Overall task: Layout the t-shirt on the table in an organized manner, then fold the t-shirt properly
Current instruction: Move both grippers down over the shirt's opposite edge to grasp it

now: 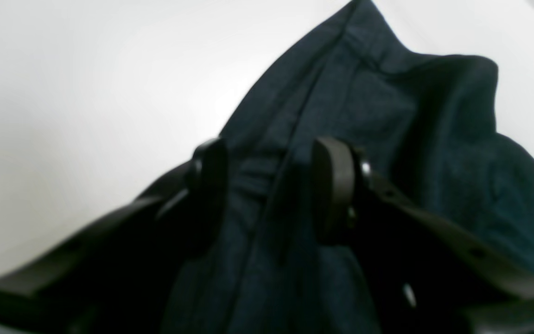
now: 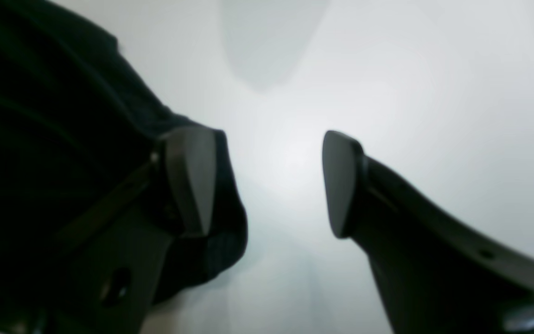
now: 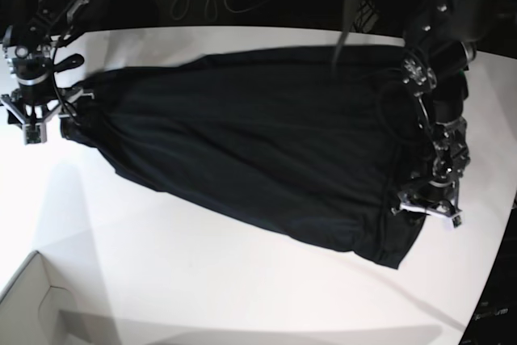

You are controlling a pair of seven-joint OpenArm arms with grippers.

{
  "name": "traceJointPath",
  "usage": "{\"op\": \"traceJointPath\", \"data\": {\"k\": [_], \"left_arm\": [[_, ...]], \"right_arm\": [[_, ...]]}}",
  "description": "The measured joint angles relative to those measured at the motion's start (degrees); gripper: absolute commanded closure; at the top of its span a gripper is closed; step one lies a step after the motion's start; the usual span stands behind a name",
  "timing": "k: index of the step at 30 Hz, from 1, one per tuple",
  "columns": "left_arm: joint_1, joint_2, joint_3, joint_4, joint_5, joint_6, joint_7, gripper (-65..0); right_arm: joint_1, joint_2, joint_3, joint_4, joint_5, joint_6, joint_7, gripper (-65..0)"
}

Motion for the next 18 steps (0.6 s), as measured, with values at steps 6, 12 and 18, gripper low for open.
{"op": "traceJointPath", "data": {"k": [6, 12, 18], "left_arm": [[0.04, 0.42, 0.00, -0.13, -0.04, -0.02, -0.20, -28.3], [1.99, -0.17, 0.04, 0.15, -0.94, -0.61, -1.99, -8.4], [2.12, 0.02, 0.02, 0.63, -0.94, -0.24, -1.46, 0.0]], "right_arm": [[2.62, 0.07, -0.48, 0.00, -0.15, 0.13, -0.50, -37.0], [7.69, 0.72, -4.85, -2.62, -0.15, -0.15, -0.31, -37.0], [9.35, 3.02, -19.98, -7.43, 0.02, -0.04, 0.02, -37.2]]}}
